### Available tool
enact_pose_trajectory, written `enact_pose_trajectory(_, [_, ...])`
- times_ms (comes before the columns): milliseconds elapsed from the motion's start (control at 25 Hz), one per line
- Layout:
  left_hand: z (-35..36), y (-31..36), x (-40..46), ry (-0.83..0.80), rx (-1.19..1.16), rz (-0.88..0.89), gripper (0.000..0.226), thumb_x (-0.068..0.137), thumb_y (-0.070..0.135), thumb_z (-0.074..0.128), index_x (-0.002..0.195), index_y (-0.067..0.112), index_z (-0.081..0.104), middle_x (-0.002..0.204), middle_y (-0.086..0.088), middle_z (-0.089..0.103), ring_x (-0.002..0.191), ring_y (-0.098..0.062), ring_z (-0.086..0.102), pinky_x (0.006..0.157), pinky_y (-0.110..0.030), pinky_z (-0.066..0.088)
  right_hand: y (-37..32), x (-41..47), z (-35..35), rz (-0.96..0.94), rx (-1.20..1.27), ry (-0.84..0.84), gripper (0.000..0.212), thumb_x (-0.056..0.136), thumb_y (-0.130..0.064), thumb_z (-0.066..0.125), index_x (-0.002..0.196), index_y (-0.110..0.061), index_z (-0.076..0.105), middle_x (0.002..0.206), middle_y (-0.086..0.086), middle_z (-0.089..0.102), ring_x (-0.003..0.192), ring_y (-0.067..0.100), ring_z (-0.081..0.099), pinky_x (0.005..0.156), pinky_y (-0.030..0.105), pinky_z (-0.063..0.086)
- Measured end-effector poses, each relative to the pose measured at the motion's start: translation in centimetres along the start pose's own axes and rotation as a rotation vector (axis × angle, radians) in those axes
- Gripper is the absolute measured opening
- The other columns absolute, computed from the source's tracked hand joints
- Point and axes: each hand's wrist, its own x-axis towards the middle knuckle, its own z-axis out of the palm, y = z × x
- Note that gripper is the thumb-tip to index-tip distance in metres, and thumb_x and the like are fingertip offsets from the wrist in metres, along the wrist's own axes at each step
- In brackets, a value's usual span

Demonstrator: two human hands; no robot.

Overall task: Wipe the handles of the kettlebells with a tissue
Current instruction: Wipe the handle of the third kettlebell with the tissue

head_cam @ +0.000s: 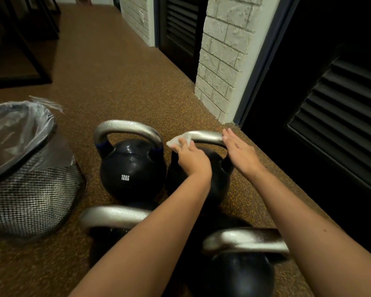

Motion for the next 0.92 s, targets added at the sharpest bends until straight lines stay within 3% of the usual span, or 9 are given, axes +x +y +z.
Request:
enact_pose_trajectory(80, [0.0,0.4,0.3,-0.009,-0.081,-0.043,0.044,0.102,0.021,0.026,0.146,0.010,0.028,0.151,-0.017,0.028,0.133,-0.028,0.036,0.102,-0.026,0.025,-0.1,0.0,0.0,0.000,0.005,0.000,0.044,0.100,-0.038,0.029,0.142,-0.028,0.035,0.153,-0.012,0.024,0.143,0.009,0.018,0.118,0.032,0.007])
enact_pose_trajectory(160, [0.3,0.9,-0.1,-0.031,0.030,0.073,0.044,0.102,0.023,0.029,0.143,0.009,0.035,0.148,-0.017,0.033,0.130,-0.028,0.041,0.100,-0.025,0.028,-0.2,0.0,-0.1,-0.003,0.003,-0.010,0.044,0.101,-0.037,0.028,0.143,-0.028,0.034,0.153,-0.012,0.023,0.143,0.009,0.018,0.117,0.032,0.006])
enact_pose_trajectory(360, [1.3,0.5,-1.7,-0.100,0.064,0.270,0.049,0.101,0.020,0.033,0.146,0.004,0.021,0.151,-0.016,0.029,0.136,-0.026,0.034,0.111,-0.031,0.023,-0.3,0.1,-0.3,0.002,-0.012,-0.036,0.044,0.101,-0.037,0.026,0.143,-0.029,0.034,0.154,-0.011,0.022,0.143,0.009,0.016,0.116,0.029,0.005])
enact_pose_trajectory(480, [1.0,1.2,-0.6,-0.012,0.012,0.106,0.046,0.101,0.021,0.031,0.145,0.006,0.026,0.149,-0.017,0.032,0.132,-0.029,0.038,0.107,-0.030,0.027,-0.5,-0.1,-0.5,0.008,-0.016,-0.039,0.044,0.101,-0.039,0.025,0.144,-0.030,0.033,0.154,-0.011,0.020,0.143,0.009,0.015,0.116,0.032,0.004])
enact_pose_trajectory(640, [-0.8,2.1,0.8,0.014,-0.274,-0.235,0.041,0.101,0.023,0.033,0.133,-0.001,0.043,0.136,-0.018,0.048,0.124,-0.030,0.047,0.099,-0.033,0.039,-0.6,-0.3,-0.5,0.011,-0.022,-0.036,0.044,0.101,-0.041,0.024,0.143,-0.031,0.031,0.154,-0.012,0.020,0.143,0.010,0.014,0.116,0.035,0.003])
enact_pose_trajectory(720, [-1.3,2.4,1.1,0.027,-0.262,-0.268,0.040,0.100,0.022,0.038,0.131,-0.004,0.043,0.135,-0.017,0.049,0.125,-0.027,0.047,0.099,-0.030,0.038,-0.5,-0.2,-0.4,0.014,-0.008,-0.038,0.044,0.101,-0.042,0.024,0.143,-0.031,0.031,0.154,-0.012,0.020,0.143,0.010,0.015,0.117,0.037,0.004])
enact_pose_trajectory(800, [-1.4,2.4,0.9,-0.035,-0.141,-0.172,0.040,0.101,0.022,0.034,0.131,-0.001,0.044,0.135,-0.017,0.049,0.125,-0.029,0.046,0.102,-0.033,0.038,-0.5,-0.2,-0.3,0.012,0.016,-0.042,0.044,0.101,-0.041,0.025,0.143,-0.031,0.032,0.154,-0.012,0.020,0.143,0.010,0.015,0.119,0.037,0.005])
enact_pose_trajectory(920, [-1.2,0.9,0.6,-0.070,0.181,0.119,0.040,0.100,0.017,0.031,0.136,0.003,0.041,0.144,-0.016,0.039,0.131,-0.030,0.038,0.109,-0.035,0.031,-0.5,-0.2,-0.3,0.015,0.012,-0.039,0.044,0.101,-0.042,0.024,0.143,-0.032,0.032,0.154,-0.012,0.020,0.143,0.009,0.015,0.118,0.036,0.005])
